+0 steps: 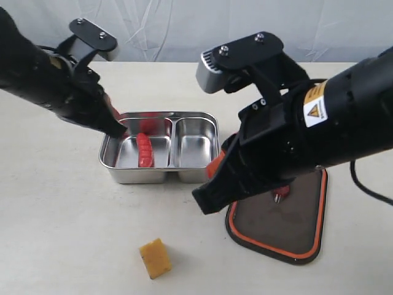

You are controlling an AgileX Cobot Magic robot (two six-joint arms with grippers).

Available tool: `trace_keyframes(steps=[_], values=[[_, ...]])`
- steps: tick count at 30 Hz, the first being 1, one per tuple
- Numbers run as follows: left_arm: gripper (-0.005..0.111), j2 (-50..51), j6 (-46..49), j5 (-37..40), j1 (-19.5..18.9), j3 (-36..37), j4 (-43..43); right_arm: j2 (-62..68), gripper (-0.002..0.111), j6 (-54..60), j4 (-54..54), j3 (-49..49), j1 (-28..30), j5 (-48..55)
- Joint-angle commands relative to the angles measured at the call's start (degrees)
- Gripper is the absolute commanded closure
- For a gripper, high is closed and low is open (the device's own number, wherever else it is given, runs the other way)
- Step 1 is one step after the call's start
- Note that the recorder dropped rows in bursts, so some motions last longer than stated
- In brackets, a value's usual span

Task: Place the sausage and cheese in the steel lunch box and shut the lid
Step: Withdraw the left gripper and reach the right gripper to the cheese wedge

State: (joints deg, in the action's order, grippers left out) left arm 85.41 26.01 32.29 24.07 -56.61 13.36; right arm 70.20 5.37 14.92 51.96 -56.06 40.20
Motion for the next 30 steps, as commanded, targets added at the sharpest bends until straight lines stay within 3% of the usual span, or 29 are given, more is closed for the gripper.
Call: trace_keyframes(steps=[1, 4, 10, 13, 22, 30], values=[[0.107, -10.4, -5.2, -2.9, -0.2, 6.2, -2.3, 2.4, 0.109, 0.6, 3.2, -5.7, 0.1, -6.9], [0.107, -17.0, -6.4, -3.3, -0.2, 9.3, -2.3, 4.4, 0.099, 1.2, 4.9, -8.7, 0.1, -9.5], [0.107, -26.6, -6.5, -1.5, -0.2, 13.4, -2.3, 8.3, 0.053, 13.0, 21.4, -9.4, -0.7, -13.5], [0.107, -29.8, -6.5, -1.5, -0.2, 14.9, -2.3, 10.7, 0.041, 15.5, 24.5, -9.4, -3.4, -17.4], [0.107, -32.4, -11.9, -1.4, -0.6, 16.3, -9.5, 19.6, 0.041, 15.5, 26.7, -9.4, -12.7, -29.2], [0.107, -32.4, -12.3, -1.4, -0.6, 16.3, -10.6, 25.5, 0.041, 15.5, 27.9, -9.4, -14.9, -37.5]])
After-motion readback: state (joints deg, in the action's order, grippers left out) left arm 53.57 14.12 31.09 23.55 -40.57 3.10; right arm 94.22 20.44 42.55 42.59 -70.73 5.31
